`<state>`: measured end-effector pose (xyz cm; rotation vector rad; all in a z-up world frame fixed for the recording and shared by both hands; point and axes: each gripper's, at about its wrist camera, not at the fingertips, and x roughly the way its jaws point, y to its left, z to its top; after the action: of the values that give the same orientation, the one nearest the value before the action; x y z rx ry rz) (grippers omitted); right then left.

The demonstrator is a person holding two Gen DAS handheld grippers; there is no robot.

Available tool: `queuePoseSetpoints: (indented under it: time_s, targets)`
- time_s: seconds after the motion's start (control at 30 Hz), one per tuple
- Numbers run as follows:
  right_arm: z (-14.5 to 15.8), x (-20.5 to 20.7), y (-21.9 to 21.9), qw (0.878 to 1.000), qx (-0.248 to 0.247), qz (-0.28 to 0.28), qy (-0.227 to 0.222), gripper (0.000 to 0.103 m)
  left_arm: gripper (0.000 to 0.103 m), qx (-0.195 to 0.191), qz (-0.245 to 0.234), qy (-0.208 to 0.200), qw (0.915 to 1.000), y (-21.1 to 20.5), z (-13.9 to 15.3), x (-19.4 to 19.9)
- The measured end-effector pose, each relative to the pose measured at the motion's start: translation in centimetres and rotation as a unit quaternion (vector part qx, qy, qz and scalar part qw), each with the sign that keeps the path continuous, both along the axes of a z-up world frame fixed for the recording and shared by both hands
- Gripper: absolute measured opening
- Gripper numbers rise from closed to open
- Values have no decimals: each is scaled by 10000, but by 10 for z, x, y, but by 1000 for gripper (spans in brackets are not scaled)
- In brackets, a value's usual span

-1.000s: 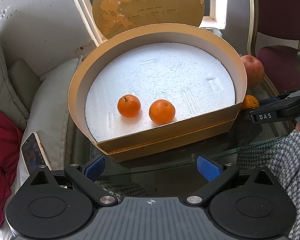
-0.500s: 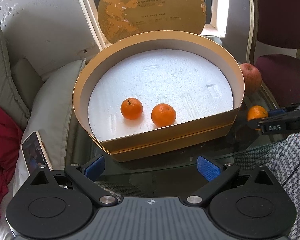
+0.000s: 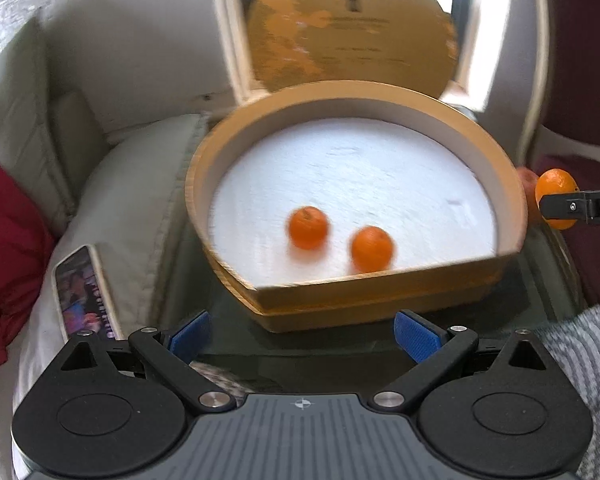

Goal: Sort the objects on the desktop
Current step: 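Place the third mandarin into the box with the right gripper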

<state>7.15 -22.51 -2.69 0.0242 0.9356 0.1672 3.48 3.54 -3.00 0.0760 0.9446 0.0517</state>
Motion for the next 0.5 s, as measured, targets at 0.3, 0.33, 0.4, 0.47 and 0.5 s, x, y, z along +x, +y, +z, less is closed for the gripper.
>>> queuePoseSetpoints:
  time_s: [0.3, 0.33, 0.4, 0.47, 0.5]
  targets:
    - [-17, 52, 72, 9978, 119, 593, 279, 49, 100, -98, 427, 217, 9988, 37, -18, 1]
    - [-23, 59, 79, 9973, 145, 614, 366, 49, 100, -110, 443, 251, 9986, 39, -20, 1]
    - [-37, 74, 92, 9965, 123, 603, 574, 49, 100, -134, 478, 311, 9983, 44, -24, 2]
    - [-50, 87, 103, 9958, 65, 582, 710, 49, 100, -158, 497, 335, 9981, 47, -25, 3]
    - [-57, 93, 109, 9955, 22, 567, 765, 49, 100, -166, 501, 346, 9980, 48, -26, 4]
